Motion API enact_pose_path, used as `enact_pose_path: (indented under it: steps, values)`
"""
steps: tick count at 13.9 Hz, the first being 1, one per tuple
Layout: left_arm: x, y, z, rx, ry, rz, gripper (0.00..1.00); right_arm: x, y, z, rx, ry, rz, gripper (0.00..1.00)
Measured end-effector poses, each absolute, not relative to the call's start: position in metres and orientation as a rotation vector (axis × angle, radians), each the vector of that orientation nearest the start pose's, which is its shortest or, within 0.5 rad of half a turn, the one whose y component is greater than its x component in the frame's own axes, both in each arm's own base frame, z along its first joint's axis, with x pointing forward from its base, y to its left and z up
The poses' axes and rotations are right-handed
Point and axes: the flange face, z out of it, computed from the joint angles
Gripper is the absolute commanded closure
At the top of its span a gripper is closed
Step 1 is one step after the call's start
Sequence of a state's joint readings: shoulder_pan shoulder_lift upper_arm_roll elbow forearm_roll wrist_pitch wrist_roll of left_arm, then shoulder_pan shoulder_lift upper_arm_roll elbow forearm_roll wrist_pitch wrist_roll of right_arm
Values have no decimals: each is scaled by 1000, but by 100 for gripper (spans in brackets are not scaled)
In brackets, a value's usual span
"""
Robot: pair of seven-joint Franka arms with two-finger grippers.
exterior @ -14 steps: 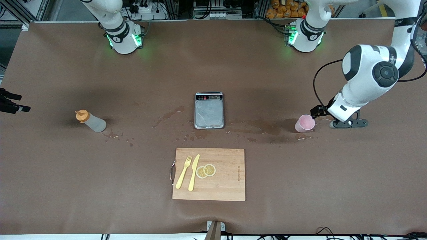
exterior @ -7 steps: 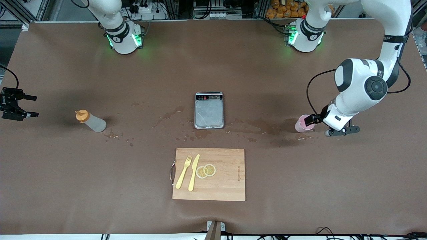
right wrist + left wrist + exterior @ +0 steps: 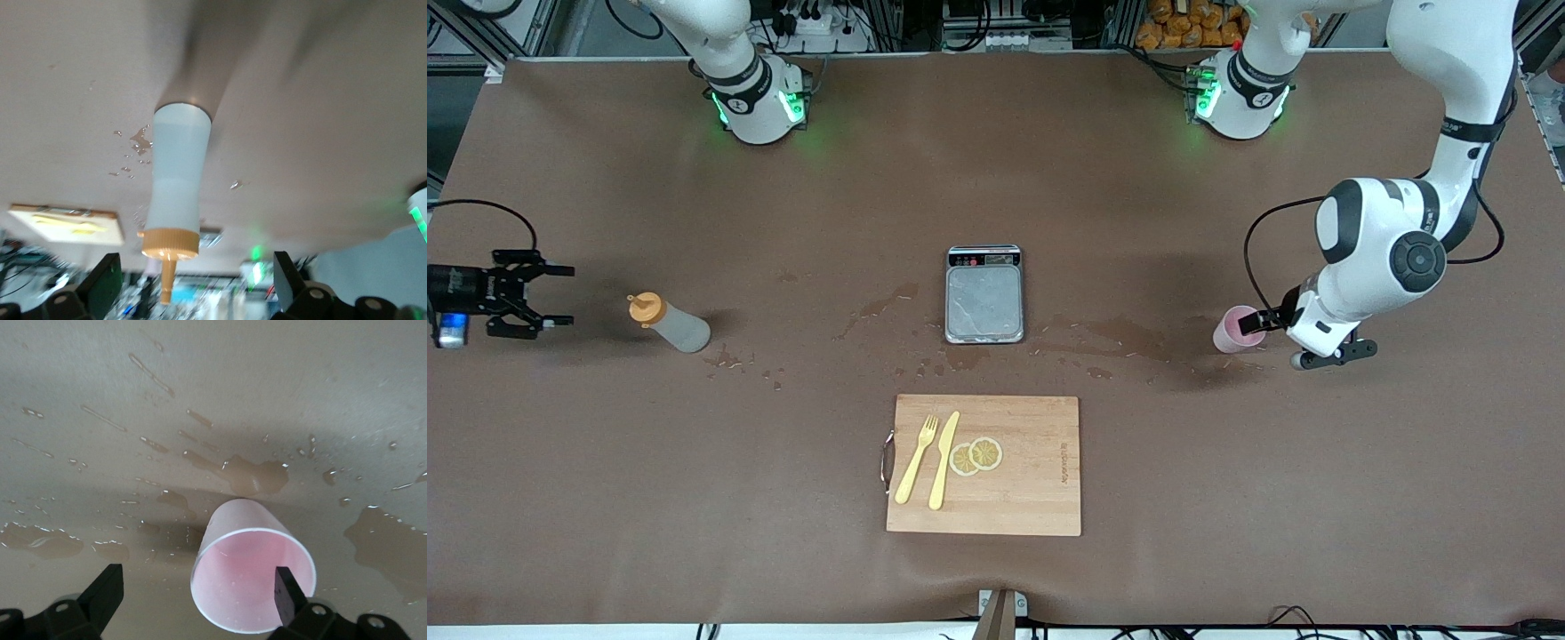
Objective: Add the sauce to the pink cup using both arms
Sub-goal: 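Grasp the pink cup with the left gripper while the right gripper grasps the bottle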
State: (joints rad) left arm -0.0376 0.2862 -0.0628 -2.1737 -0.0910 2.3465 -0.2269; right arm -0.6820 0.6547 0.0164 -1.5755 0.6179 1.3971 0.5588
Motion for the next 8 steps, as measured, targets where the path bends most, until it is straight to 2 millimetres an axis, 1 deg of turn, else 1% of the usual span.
enact_pose_path:
  steps: [1, 2, 3, 5, 6, 7, 8]
  values:
    - [545, -57, 246, -3177, -312, 214, 0, 513, -326, 225, -1704, 1475, 994, 0]
    - [543, -56, 243, -3175, -312, 226, 0, 509, -329, 210, -1666, 1480, 1016, 0]
    - [541, -56, 241, -3174, -312, 234, 0, 508, -328, 200, -1638, 1490, 1037, 0]
    - [539, -56, 238, -3171, -312, 246, 65, 513, -323, 189, -1580, 1503, 1061, 0]
    - [538, -56, 237, -3171, -312, 250, 90, 515, -320, 186, -1558, 1505, 1069, 0]
    - [537, -56, 236, -3170, -311, 253, 100, 517, -318, 182, -1542, 1502, 1075, 0]
    - [537, -56, 235, -3170, -311, 255, 100, 518, -316, 177, -1527, 1499, 1081, 0]
